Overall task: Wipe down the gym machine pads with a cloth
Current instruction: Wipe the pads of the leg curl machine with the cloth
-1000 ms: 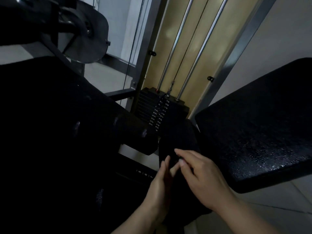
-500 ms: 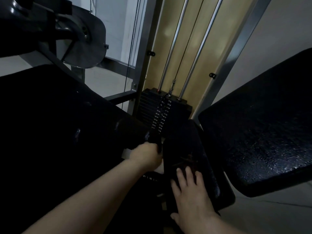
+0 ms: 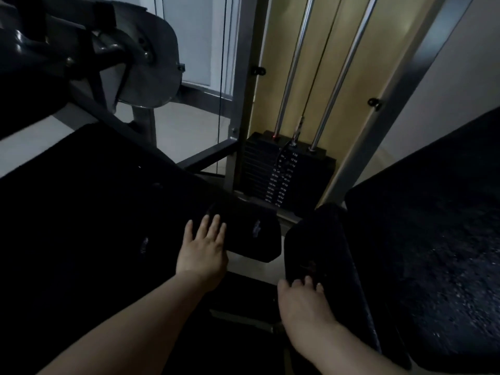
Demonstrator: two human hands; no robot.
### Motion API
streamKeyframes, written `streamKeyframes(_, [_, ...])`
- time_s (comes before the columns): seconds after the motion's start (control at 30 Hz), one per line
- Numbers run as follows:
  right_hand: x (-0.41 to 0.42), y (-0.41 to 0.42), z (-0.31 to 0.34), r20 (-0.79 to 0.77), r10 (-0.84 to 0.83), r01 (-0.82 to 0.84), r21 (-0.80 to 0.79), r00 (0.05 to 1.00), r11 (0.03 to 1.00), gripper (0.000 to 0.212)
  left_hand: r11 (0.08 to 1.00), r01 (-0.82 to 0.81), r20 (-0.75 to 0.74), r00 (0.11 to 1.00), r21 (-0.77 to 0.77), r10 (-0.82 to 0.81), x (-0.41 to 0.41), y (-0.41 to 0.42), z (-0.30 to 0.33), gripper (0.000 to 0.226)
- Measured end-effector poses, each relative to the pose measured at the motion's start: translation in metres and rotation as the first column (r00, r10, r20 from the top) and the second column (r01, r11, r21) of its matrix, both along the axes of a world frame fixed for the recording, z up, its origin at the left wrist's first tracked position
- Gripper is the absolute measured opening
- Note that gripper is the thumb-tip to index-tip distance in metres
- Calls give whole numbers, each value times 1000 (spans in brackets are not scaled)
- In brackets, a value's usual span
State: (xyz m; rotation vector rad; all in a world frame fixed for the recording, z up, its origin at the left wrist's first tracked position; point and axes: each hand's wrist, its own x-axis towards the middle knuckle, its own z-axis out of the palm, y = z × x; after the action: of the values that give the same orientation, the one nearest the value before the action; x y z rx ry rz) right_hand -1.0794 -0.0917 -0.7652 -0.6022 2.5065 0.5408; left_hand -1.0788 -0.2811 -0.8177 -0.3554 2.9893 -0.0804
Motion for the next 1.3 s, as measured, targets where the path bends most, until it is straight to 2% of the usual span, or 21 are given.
streamKeyframes(0.1, [-19,-10,16,102,-143,160,-184,984,970,48,998,9,-9,1000,69,-8,-1,-3,3,63])
streamKeyframes(0.2, [-44,-6,31,265,-291,380,-398,919,835,33,991,69,-29,997,113,-66,-6,-15,8,62])
streamKeyframes(0.23, [-50,-1,32,347,-347,482,-474,871,737,25,989,95,-25,995,115,-93,-6,-19,8,62])
streamKeyframes(0.27, [-54,5,30,450,-395,597,-544,801,590,20,986,119,-23,993,115,-117,-7,-23,8,62])
streamKeyframes(0.33, [-55,13,22,670,-418,780,-596,613,189,17,982,139,-17,990,124,-138,-8,-26,8,60])
streamKeyframes(0.37, [-52,16,17,727,-415,794,-607,547,-18,19,983,134,-16,991,127,-133,-7,-25,8,59])
streamKeyframes(0.4, [-47,18,13,747,-412,748,-633,522,-200,23,984,126,-14,992,123,-125,-7,-23,8,59])
streamKeyframes(0.43, [-41,16,11,735,-416,660,-671,535,-338,29,986,119,-12,993,115,-119,-7,-21,9,58])
streamKeyframes(0.47, [-34,11,10,705,-434,562,-709,562,-425,35,988,116,-8,993,103,-116,-7,-19,10,59])
streamKeyframes(0.53, [-24,-7,8,657,-418,454,-745,628,-489,37,991,104,2,994,81,-105,-8,-17,10,60])
streamKeyframes(0.57, [-25,-21,2,642,-378,462,-755,667,-465,32,993,97,9,995,72,-98,-8,-18,9,61])
streamKeyframes(0.6, [-29,-36,-8,614,-345,492,-783,710,-381,30,993,92,14,996,68,-93,-8,-17,8,62])
streamKeyframes(0.63, [-36,-51,-24,591,-310,535,-807,745,-252,33,994,91,8,996,64,-92,-8,-17,6,63])
streamKeyframes(0.7, [-55,-82,-55,504,-280,551,-825,817,124,47,994,99,-16,995,47,-98,-8,-17,5,65])
streamKeyframes(0.73, [-64,-94,-70,409,-329,505,-809,851,302,55,995,92,-12,996,48,-92,-9,-17,6,66])
streamKeyframes(0.77, [-72,-103,-80,278,-379,430,-803,882,412,62,995,86,-3,996,54,-86,-10,-18,6,66])
streamKeyframes(0.8, [-76,-107,-84,184,-409,379,-797,894,470,67,994,90,-2,996,56,-90,-10,-18,5,65])
streamKeyframes(0.87, [-84,-110,-87,100,-427,332,-790,899,515,68,994,93,22,995,55,-94,-12,-18,5,63])
streamKeyframes(1.03, [-143,-101,-94,-4,-422,295,-709,906,640,51,991,101,-12,995,89,-100,-12,-18,2,62])
streamKeyframes(1.17, [-196,-88,-105,170,-529,464,-736,831,492,49,989,122,-26,992,81,-121,-12,-19,0,63])
streamKeyframes(1.3, [-171,-83,-104,116,-538,442,-723,835,531,59,989,129,0,992,68,-130,-13,-19,3,63])
